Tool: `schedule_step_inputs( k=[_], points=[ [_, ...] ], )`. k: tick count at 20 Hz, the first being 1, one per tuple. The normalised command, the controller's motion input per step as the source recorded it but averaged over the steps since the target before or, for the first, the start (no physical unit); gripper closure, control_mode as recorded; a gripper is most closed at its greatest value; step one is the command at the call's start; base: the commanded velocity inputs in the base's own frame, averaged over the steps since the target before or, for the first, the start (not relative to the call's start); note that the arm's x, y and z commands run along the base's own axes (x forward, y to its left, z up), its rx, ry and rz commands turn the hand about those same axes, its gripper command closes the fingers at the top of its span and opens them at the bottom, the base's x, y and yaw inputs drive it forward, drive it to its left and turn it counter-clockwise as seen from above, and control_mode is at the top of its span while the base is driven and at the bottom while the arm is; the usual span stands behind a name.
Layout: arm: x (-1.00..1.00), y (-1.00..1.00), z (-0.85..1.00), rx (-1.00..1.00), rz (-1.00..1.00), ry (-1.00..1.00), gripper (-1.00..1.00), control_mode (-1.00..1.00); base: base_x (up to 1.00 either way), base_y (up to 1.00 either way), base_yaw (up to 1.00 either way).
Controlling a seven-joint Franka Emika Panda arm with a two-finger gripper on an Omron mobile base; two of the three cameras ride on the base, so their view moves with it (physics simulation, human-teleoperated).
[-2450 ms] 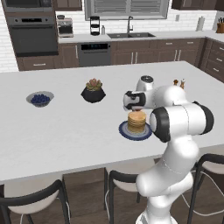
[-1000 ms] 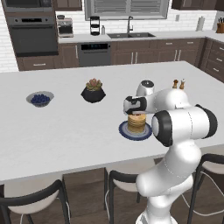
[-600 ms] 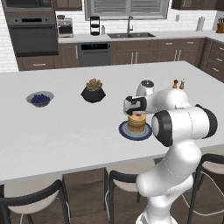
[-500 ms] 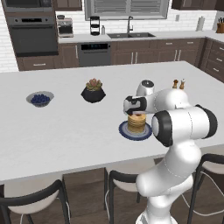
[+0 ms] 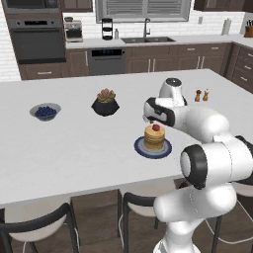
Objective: Take the strawberry from the fridge and place it on top of the pancake, located on the dining counter.
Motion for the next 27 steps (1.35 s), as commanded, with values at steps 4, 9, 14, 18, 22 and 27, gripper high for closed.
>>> schedule_step_inputs(
  k=[4, 9, 14, 18, 22, 27],
  points=[
    [-0.93, 0.56, 0.69, -0.04, 0.00, 0.01, -1.00, -1.00, 0.00, 0.00, 0.00],
    [-1.00, 0.83, 0.45, -0.05, -0.04, 0.02, -1.00, -1.00, 0.00, 0.00, 0.00],
    [-1.00, 0.47, 0.15, -0.01, -0.16, 0.03, -1.00, -1.00, 0.00, 0.00, 0.00],
    [-1.00, 0.18, 0.06, 0.00, -0.19, 0.23, -1.00, -1.00, 0.00, 0.00, 0.00],
    [-0.98, 0.14, 0.00, -0.01, -0.11, 0.16, -1.00, -1.00, 0.00, 0.00, 0.00],
    [-0.65, 0.15, -0.08, 0.00, -0.08, 0.23, -1.00, -1.00, 0.00, 0.00, 0.00]
  ],
)
